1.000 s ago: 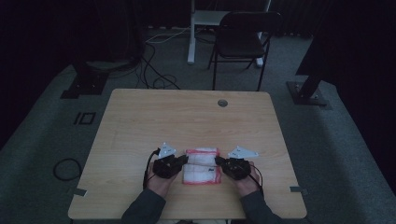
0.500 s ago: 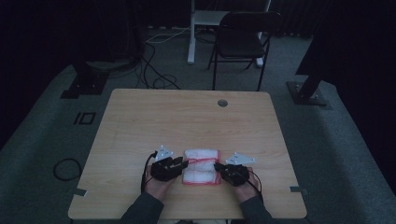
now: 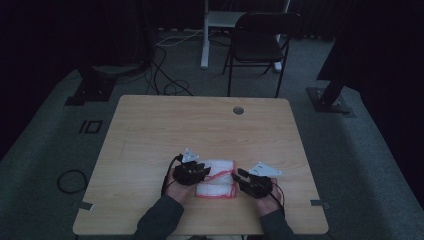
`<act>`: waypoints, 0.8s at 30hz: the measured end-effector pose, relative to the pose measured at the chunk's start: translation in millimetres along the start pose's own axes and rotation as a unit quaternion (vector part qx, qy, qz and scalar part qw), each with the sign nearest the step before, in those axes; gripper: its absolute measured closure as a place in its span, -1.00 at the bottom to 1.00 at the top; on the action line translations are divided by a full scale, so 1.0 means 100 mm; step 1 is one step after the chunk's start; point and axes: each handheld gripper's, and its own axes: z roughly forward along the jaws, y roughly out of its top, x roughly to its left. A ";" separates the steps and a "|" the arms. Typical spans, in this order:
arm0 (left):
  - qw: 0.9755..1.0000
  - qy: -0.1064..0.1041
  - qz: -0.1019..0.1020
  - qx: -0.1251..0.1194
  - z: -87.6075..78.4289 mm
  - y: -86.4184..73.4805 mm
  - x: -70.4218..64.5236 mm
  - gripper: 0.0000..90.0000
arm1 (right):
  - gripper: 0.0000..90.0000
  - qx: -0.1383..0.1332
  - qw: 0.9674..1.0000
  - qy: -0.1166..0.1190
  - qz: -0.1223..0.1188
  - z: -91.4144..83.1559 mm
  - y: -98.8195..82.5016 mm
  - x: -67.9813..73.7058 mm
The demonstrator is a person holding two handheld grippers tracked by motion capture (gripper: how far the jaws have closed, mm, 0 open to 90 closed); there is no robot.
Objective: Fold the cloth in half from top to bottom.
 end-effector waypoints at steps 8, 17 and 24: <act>1.000 0.004 0.000 -0.011 -0.16 -0.28 -0.01 0.46 | 0.34 -0.021 0.999 -0.035 0.034 -0.17 -0.03 -0.24; 1.000 0.020 -0.008 -0.015 -0.29 -0.45 0.08 0.42 | 0.31 -0.017 0.998 -0.049 0.045 -0.17 -0.07 -0.33; 0.999 0.039 -0.018 -0.022 -0.39 -0.56 0.22 0.39 | 0.31 -0.009 0.998 -0.050 0.044 -0.13 -0.11 -0.34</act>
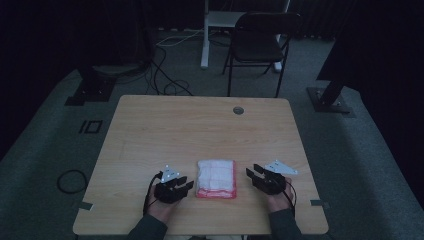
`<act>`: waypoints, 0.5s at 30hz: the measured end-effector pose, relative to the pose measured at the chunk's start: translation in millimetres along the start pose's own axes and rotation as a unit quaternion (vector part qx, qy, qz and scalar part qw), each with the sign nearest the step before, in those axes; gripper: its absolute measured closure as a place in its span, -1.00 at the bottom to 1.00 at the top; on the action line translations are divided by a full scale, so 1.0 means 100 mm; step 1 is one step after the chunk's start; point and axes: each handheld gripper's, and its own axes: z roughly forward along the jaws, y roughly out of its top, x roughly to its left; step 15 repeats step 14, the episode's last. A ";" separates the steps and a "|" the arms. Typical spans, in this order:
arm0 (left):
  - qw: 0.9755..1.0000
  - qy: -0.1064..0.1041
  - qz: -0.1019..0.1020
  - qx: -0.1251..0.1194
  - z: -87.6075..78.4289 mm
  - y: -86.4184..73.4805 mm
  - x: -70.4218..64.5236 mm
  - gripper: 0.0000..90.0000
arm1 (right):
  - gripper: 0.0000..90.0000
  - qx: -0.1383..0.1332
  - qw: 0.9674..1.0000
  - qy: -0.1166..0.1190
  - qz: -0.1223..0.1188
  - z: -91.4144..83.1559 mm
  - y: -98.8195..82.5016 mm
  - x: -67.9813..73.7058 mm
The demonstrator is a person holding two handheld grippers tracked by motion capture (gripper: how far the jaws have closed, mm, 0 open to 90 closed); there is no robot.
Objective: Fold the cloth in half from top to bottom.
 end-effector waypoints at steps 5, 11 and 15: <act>1.000 0.014 -0.007 -0.001 -0.02 -0.05 0.09 0.37 | 0.31 0.005 1.000 -0.003 0.009 0.02 -0.03 -0.04; 1.000 0.029 -0.004 0.005 -0.03 -0.08 0.13 0.36 | 0.31 0.009 1.000 -0.007 0.011 0.04 -0.04 -0.08; 0.999 0.032 -0.008 0.008 -0.02 -0.10 0.15 0.35 | 0.31 0.011 1.000 -0.008 0.013 0.05 -0.05 -0.09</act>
